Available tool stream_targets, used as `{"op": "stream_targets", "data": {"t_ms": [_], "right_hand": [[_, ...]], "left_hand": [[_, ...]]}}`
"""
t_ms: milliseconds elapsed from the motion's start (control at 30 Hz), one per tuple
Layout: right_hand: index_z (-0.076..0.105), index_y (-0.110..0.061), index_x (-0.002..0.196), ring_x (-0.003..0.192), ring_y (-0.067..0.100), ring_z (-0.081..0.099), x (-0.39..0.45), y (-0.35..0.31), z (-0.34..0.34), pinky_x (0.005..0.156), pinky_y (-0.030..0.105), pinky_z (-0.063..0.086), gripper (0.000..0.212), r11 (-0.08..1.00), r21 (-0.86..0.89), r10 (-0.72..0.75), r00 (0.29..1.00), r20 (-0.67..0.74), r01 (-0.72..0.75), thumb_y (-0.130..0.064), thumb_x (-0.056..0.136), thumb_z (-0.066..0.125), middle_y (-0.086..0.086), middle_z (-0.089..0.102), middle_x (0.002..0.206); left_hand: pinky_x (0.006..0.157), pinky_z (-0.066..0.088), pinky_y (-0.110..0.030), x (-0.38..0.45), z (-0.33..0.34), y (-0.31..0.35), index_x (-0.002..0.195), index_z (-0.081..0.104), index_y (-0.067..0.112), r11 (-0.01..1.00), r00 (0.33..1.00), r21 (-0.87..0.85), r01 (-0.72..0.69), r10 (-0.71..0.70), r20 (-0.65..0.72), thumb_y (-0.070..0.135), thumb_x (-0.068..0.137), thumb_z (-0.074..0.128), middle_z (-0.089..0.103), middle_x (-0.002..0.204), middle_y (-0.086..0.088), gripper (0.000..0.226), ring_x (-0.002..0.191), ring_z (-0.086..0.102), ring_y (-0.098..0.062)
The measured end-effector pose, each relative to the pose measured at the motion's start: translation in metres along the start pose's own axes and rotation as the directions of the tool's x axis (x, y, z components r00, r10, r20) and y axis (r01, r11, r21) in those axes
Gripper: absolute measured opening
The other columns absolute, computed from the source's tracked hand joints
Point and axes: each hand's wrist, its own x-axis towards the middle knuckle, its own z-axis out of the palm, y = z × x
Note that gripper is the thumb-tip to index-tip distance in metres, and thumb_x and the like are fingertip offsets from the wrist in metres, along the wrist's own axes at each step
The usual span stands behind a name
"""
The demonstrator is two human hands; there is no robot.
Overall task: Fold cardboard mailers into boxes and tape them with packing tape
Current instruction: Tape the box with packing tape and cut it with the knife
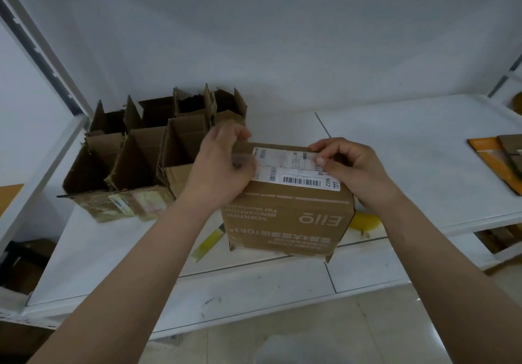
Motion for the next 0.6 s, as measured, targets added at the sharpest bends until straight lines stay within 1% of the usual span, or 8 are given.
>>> {"op": "stream_targets", "data": {"t_ms": [33,100,200,333,433,467,533,600], "right_hand": [[0.068,-0.012,0.079,0.102,0.028,0.064,0.000,-0.001,0.000,0.081,0.039,0.056,0.014,1.000,-0.013,-0.003,1.000,0.006,0.003,-0.001,0.086,0.067,0.002,0.068,0.111],[0.069,-0.012,0.081,0.101,0.024,0.065,0.000,-0.001,-0.002,0.080,0.037,0.057,0.010,0.999,-0.035,0.000,0.999,0.035,0.001,-0.004,0.087,0.067,0.001,0.068,0.112],[0.072,-0.013,0.089,0.100,0.010,0.067,0.000,-0.002,-0.019,0.077,0.020,0.055,0.011,0.999,0.024,0.042,0.999,0.010,-0.042,-0.012,0.092,0.062,-0.006,0.071,0.110],[0.067,-0.022,0.094,0.104,0.017,0.063,0.000,0.017,-0.063,0.089,0.024,0.047,0.029,0.941,-0.293,0.140,0.984,-0.113,-0.168,0.004,0.090,0.054,-0.005,0.068,0.100],[0.064,-0.022,0.109,0.110,0.021,0.059,-0.010,0.048,-0.077,0.091,0.028,0.046,0.027,0.686,-0.668,0.404,0.915,0.018,-0.289,-0.011,0.084,0.066,0.001,0.064,0.111],[0.061,-0.021,0.120,0.114,0.021,0.057,-0.014,0.057,-0.078,0.093,0.028,0.045,0.039,0.598,-0.751,0.488,0.871,0.064,-0.280,-0.020,0.082,0.071,0.002,0.062,0.120],[0.047,-0.019,0.139,0.125,0.023,0.050,-0.022,0.075,-0.075,0.099,0.030,0.042,0.064,0.498,-0.829,0.618,0.775,0.133,-0.255,-0.030,0.081,0.072,0.004,0.053,0.136],[0.039,-0.023,0.143,0.133,0.029,0.041,-0.029,0.094,-0.071,0.108,0.034,0.036,0.067,0.393,-0.902,0.647,0.751,0.133,-0.178,-0.032,0.083,0.068,0.007,0.045,0.145]], "left_hand": [[0.110,0.030,-0.038,0.001,0.001,0.007,0.132,0.043,0.034,0.993,0.994,0.095,-0.065,0.056,0.095,0.050,0.088,0.055,0.034,0.148,0.002,0.049,0.142,0.024,-0.024],[0.116,0.011,-0.056,0.002,0.006,0.016,0.150,0.015,0.043,0.942,0.922,0.304,-0.143,0.015,0.386,0.081,0.079,0.026,0.002,0.163,0.006,0.081,0.149,-0.008,-0.025],[0.117,0.006,-0.060,0.004,0.009,0.014,0.148,-0.014,0.046,0.887,0.829,0.426,-0.179,-0.097,0.551,0.094,0.059,0.009,-0.021,0.160,0.009,0.104,0.145,-0.025,-0.025],[0.115,0.007,-0.060,0.008,0.004,0.009,0.144,-0.025,0.047,0.894,0.776,0.408,-0.185,-0.122,0.619,0.104,0.041,0.023,-0.032,0.154,0.016,0.127,0.141,-0.034,-0.018],[0.114,0.007,-0.061,0.011,0.004,0.007,0.141,-0.029,0.048,0.893,0.744,0.402,-0.202,-0.127,0.656,0.103,0.034,0.040,-0.036,0.151,0.020,0.139,0.138,-0.038,-0.015],[0.115,0.007,-0.060,0.012,0.003,0.006,0.140,-0.030,0.050,0.893,0.738,0.401,-0.202,-0.130,0.662,0.100,0.035,0.048,-0.037,0.150,0.022,0.140,0.138,-0.038,-0.014],[0.115,0.008,-0.060,0.014,0.003,0.005,0.139,-0.029,0.053,0.894,0.734,0.401,-0.199,-0.136,0.666,0.091,0.041,0.061,-0.034,0.149,0.027,0.138,0.139,-0.036,-0.014],[0.115,0.009,-0.059,0.015,0.003,0.004,0.139,-0.026,0.055,0.895,0.739,0.397,-0.203,-0.126,0.662,0.083,0.047,0.070,-0.028,0.150,0.030,0.136,0.142,-0.031,-0.013]]}}
